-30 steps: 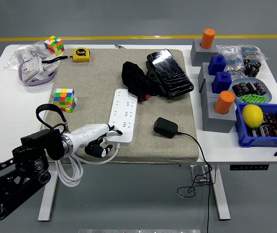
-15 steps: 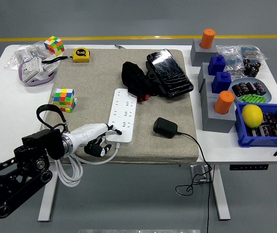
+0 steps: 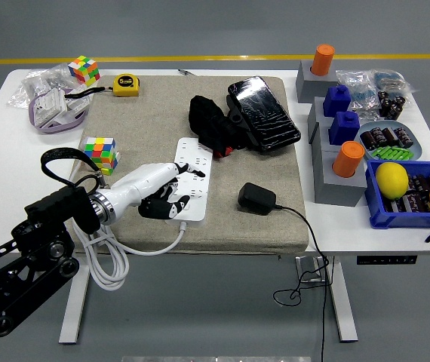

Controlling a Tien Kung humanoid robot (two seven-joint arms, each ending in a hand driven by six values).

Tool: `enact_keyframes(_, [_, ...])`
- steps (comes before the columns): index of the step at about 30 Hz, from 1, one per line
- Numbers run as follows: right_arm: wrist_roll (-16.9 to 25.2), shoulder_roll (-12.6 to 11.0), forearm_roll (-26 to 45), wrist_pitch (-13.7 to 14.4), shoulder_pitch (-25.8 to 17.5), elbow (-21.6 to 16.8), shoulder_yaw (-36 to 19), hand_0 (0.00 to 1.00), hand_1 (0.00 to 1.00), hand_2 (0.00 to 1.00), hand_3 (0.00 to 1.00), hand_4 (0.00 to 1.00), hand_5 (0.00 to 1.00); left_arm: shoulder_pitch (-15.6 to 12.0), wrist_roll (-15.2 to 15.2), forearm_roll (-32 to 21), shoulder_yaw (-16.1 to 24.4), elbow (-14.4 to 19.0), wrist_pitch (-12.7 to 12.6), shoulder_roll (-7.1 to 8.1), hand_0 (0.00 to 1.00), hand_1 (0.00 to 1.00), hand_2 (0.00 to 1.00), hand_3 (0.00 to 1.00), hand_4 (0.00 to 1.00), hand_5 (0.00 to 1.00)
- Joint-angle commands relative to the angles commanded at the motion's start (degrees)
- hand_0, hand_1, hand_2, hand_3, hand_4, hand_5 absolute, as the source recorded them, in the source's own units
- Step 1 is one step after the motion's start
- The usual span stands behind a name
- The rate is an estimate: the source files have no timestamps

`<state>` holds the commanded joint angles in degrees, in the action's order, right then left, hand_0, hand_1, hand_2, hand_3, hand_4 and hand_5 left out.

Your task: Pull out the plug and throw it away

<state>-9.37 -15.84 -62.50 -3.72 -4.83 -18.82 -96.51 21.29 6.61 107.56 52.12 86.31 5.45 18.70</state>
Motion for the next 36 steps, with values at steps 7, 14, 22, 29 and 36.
enact_keyframes(7, [0.0,0.0,0.0,-0.1,0.2,0.1,0.3,0.573,0.661,0.676,0.596,0.998,0.474,-0.7,-2.6,1.5,5.5,-2.9,-2.6,-1.90,0.380,0.556,0.619,0.897,0.976,0.315])
enact_keyframes(14, [-0.4,-0.4,-0.1,0.0,0.6,0.1,0.6,0.573,0.661,0.676,0.597,0.998,0.473,-0.6,-4.1,2.2,9.3,-3.7,-4.8,-1.97,0.818,0.872,0.867,0.926,0.998,0.482])
enact_keyframes(22, [-0.6,-1.1,-0.1,0.3,1.1,0.0,1.2,0.573,0.661,0.676,0.597,0.998,0.473,-1.7,-3.9,2.5,10.4,-4.3,-5.1,-1.95,0.868,0.904,0.900,0.936,0.998,0.470])
enact_keyframes(29, [-0.6,-1.0,-0.1,0.3,1.6,0.1,1.5,0.573,0.661,0.676,0.596,0.998,0.473,-1.6,-3.9,2.6,11.3,-4.4,-5.2,-2.56,0.877,0.909,0.907,0.941,0.998,0.515])
enact_keyframes(36, [-0.6,-1.1,0.0,0.6,1.4,0.1,1.9,0.573,0.660,0.676,0.596,0.998,0.473,-1.7,-3.9,2.7,11.0,-4.1,-5.3,-2.46,0.878,0.910,0.910,0.941,0.998,0.511])
